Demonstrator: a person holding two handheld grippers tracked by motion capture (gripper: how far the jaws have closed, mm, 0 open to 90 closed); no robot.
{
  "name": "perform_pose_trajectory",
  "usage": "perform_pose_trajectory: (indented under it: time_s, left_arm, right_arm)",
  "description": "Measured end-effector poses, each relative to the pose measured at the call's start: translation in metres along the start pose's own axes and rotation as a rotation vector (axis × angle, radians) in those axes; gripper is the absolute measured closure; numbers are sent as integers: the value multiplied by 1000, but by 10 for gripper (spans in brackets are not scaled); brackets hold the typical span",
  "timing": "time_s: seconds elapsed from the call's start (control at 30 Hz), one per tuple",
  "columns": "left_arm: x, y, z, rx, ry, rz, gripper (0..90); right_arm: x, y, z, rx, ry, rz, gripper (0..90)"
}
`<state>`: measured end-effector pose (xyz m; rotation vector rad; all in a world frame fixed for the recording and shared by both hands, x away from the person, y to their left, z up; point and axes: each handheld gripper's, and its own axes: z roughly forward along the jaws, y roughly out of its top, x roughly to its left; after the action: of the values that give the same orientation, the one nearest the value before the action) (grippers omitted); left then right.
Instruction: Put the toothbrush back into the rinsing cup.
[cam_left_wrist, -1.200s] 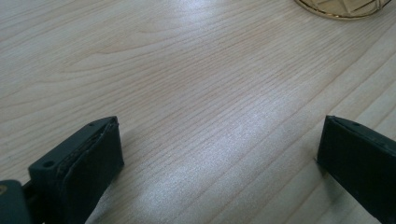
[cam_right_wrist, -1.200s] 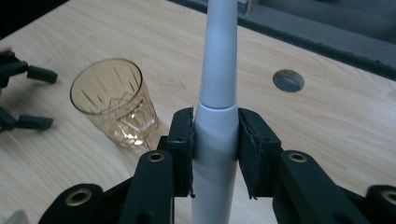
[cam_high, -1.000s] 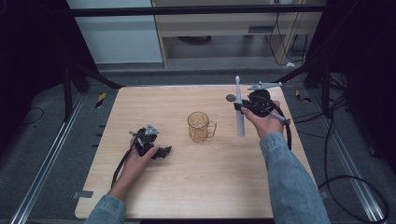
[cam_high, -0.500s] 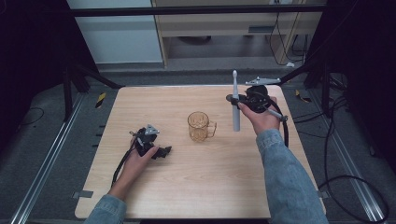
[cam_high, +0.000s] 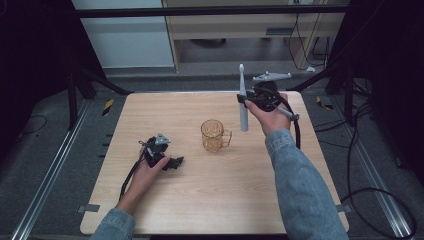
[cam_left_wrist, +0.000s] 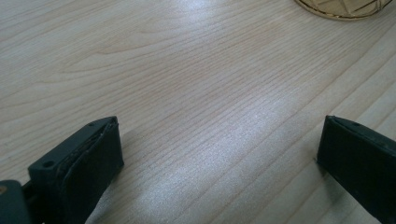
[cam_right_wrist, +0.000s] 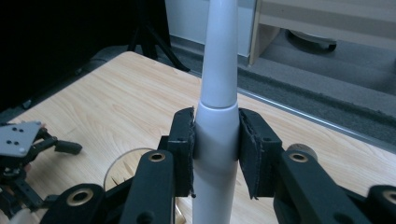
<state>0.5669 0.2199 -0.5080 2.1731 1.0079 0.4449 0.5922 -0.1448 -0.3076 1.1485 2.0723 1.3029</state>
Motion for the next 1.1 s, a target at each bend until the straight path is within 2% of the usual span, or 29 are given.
perform_pose_trajectory:
  time_s: [0.7,1.1]
  left_arm:
    - [0,0,0,0,0,0,0]
    - [0,0,0,0,0,0,0]
  right_arm:
    - [20,21,26,-52,41,10,677]
    - [26,30,29,-103,66,35,677]
